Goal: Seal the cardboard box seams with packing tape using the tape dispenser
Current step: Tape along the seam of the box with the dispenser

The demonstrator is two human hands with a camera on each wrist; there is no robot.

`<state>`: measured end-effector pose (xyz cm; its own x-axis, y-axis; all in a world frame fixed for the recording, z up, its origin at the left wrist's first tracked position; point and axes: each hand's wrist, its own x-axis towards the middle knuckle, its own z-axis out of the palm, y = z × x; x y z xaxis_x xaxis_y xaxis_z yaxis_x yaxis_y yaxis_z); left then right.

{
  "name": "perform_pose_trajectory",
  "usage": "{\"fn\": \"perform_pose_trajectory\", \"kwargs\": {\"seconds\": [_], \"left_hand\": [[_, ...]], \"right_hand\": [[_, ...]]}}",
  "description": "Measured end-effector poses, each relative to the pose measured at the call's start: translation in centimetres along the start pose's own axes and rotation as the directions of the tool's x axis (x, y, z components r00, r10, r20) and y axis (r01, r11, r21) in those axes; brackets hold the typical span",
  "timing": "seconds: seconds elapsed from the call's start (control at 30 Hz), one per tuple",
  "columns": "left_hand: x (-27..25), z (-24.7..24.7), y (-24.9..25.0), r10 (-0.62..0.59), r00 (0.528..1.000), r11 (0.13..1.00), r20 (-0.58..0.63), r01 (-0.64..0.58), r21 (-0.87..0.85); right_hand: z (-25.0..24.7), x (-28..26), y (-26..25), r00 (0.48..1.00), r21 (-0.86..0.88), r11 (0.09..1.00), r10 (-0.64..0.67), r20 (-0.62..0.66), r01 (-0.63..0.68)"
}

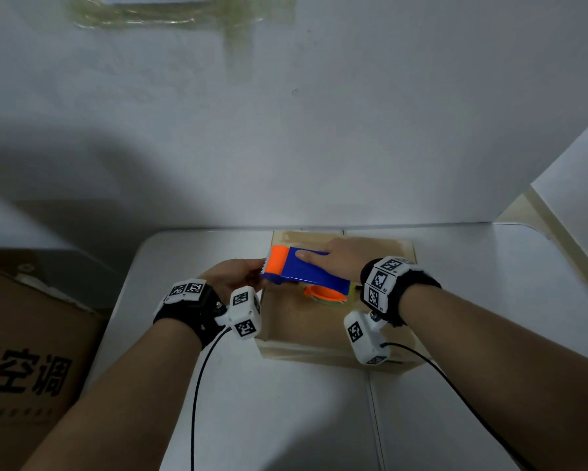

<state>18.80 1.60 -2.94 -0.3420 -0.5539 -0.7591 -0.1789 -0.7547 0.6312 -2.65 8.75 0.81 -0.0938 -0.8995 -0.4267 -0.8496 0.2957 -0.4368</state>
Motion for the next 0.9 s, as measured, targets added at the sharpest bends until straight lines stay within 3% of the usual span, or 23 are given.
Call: {"fn": "perform_pose_trajectory", "kwargs": {"seconds": [0.2,0.37,0.67,0.9], "left_hand": [[0.0,0.8,0.2,0.305,0.949,0.947,-0.073,-0.295,0.125],[0.1,0.4,0.0,0.344,0.934,0.931,-0.091,-0.327,0.162],[0.2,-2.7,-0.5,0.346,0.908,0.938,-0.234,-0.34,0.07],[0.5,-0.8,-0.3,0.485,0.84,0.867,-0.242,-0.426,0.26]], "right_hand": [[-0.6,-0.1,-0.9,0.998,-0.02,1.0,-0.006,-0.063,0.005],[-1.2,0.0,-1.7,0.998,-0.055,0.998,-0.03,-0.057,0.026],[-1.5,-0.5,-1.2,0.997,-0.213,0.975,-0.07,-0.027,0.063],[-2.6,-0.6,-1.1,0.999,-0.274,0.961,-0.046,0.003,0.045]]}}
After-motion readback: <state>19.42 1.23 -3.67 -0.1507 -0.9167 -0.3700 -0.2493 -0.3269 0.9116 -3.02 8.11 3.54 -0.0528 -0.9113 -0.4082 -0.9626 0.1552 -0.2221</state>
